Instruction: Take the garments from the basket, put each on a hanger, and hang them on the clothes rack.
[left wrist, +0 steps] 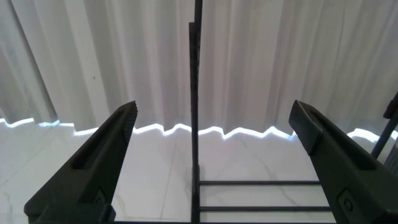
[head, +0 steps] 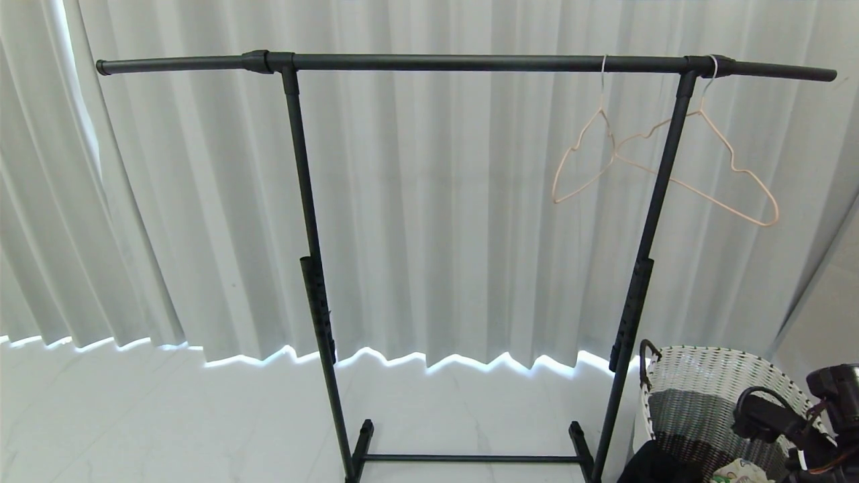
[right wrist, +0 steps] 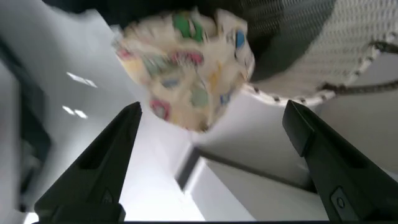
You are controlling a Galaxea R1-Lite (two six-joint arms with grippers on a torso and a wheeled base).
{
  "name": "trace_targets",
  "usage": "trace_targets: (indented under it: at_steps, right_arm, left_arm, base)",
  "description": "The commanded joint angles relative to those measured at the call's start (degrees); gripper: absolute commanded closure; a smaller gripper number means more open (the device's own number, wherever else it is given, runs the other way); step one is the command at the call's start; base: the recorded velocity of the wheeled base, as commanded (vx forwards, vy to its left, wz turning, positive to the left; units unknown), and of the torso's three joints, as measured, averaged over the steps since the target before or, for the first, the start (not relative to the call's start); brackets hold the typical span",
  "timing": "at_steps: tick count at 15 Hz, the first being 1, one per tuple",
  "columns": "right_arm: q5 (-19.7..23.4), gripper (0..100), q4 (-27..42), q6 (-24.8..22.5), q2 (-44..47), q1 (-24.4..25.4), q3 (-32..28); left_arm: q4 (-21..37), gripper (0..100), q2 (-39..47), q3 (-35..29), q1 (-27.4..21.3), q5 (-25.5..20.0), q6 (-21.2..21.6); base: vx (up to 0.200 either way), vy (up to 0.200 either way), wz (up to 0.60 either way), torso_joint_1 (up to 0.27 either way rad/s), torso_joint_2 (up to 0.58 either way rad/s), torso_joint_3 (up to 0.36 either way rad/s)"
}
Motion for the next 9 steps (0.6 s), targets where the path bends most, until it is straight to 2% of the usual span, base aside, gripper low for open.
trace_targets:
  at_steps: [1,6,9]
  right_arm:
    - [-1.4,0,-0.6,-2.4,3.7,0.0,0.9]
    - [-2.7,0,-5.5,-8.2,8.4,-0.2,-0.8]
    - [-3.0,0,-6.0,-12.8,10.9,-1.5,-4.1]
  left_arm:
    - [-0.1,0,0.0,0.0,0.0,0.0,0.0]
    - [-0.1,0,0.0,0.0,0.0,0.0,0.0]
    - [-0.1,0,0.0,0.0,0.0,0.0,-0.1]
  base:
    - [0.0,0.0,0.0,0.0,0.0,0.0]
    - [0.0,0.0,0.0,0.0,0.0,0.0]
    - [0.0,0.0,0.0,0.0,0.0,0.0]
